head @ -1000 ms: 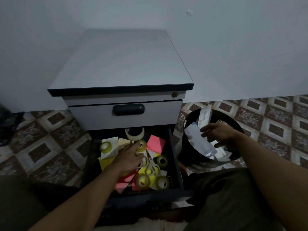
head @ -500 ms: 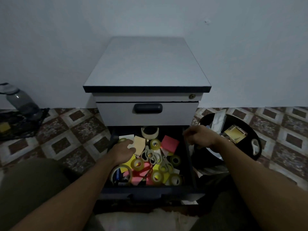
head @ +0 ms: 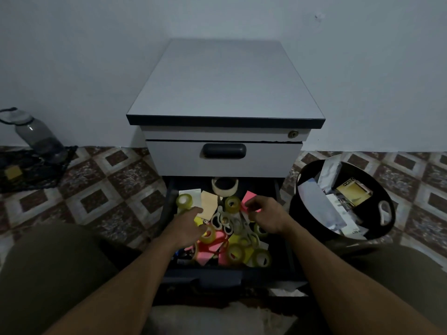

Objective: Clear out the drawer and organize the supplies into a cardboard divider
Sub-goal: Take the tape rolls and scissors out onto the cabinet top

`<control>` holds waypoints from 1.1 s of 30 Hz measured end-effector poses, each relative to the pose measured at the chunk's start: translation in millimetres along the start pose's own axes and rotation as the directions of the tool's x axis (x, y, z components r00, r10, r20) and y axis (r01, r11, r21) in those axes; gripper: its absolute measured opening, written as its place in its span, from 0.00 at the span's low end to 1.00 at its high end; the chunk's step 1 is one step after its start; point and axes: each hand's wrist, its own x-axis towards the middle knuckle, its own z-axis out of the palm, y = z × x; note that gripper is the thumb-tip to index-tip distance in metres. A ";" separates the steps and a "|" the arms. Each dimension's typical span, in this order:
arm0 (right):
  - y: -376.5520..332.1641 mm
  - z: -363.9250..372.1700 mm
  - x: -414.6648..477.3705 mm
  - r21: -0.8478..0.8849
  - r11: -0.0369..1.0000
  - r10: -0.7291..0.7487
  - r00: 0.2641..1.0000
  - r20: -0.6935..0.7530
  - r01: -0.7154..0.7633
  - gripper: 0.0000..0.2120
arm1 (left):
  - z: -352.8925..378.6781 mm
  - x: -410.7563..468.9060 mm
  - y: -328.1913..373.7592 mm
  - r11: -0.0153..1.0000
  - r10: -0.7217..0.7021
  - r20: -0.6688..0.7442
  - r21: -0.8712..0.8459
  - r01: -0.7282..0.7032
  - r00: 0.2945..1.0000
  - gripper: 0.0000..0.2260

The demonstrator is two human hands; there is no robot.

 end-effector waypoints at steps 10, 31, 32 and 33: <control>6.8 39.2 22.7 -0.085 0.996 -0.015 1.000 -0.025 0.013 0.19 | 21.2 3.7 0.3 0.991 0.077 0.015 0.110 -0.078 0.997 0.26; 20.0 67.8 70.6 -0.354 0.935 0.032 0.999 0.033 -0.018 0.20 | 15.3 4.8 -2.3 0.994 0.082 -0.090 0.079 -0.074 0.993 0.19; 20.9 67.8 71.3 -0.372 0.928 0.031 0.999 0.035 -0.015 0.20 | 12.8 3.3 -1.3 0.994 0.085 -0.094 0.075 -0.078 0.992 0.20; 20.8 66.9 70.7 -0.386 0.922 0.022 0.999 0.029 -0.009 0.21 | 10.7 2.6 -1.3 0.994 0.094 -0.097 0.073 -0.087 0.991 0.19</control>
